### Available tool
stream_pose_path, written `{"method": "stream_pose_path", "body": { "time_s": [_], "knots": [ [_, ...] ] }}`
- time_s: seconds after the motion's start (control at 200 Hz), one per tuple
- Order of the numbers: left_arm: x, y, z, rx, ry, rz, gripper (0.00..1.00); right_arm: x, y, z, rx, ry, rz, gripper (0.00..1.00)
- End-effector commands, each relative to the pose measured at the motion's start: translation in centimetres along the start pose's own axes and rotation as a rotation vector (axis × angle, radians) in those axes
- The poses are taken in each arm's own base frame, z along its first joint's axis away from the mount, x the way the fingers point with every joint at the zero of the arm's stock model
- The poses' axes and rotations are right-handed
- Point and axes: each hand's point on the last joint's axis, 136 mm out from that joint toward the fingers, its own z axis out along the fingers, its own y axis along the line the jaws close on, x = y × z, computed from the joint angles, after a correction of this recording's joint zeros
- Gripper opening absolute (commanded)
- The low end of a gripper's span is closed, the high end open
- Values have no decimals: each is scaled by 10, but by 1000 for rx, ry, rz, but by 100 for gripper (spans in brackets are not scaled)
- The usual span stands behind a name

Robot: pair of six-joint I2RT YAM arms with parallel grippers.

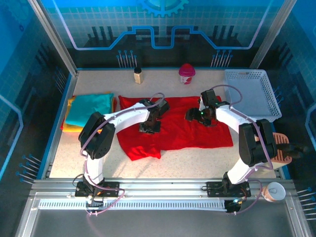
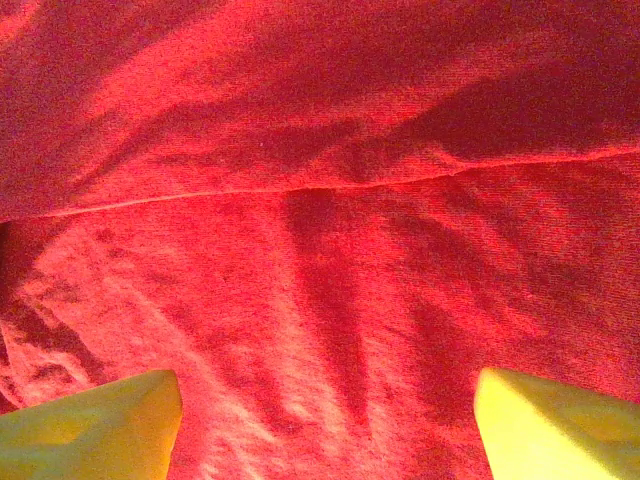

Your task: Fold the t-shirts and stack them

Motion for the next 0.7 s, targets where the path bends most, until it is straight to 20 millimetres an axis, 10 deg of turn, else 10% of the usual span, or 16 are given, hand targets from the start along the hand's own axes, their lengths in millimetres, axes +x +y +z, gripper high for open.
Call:
{"method": "stream_pose_path", "body": {
  "time_s": [0.0,0.41,0.695],
  "knots": [
    [7,-1,1,-11,61,-40,2,8,3,6,-11,23,-17,78],
    [6,-17,-13,157,79,-16,41,5,0,0,21,12,-35,78],
    [-47,62,-1,110,17,-113,46,15,-11,18,107,101,-44,80]
  ]
}}
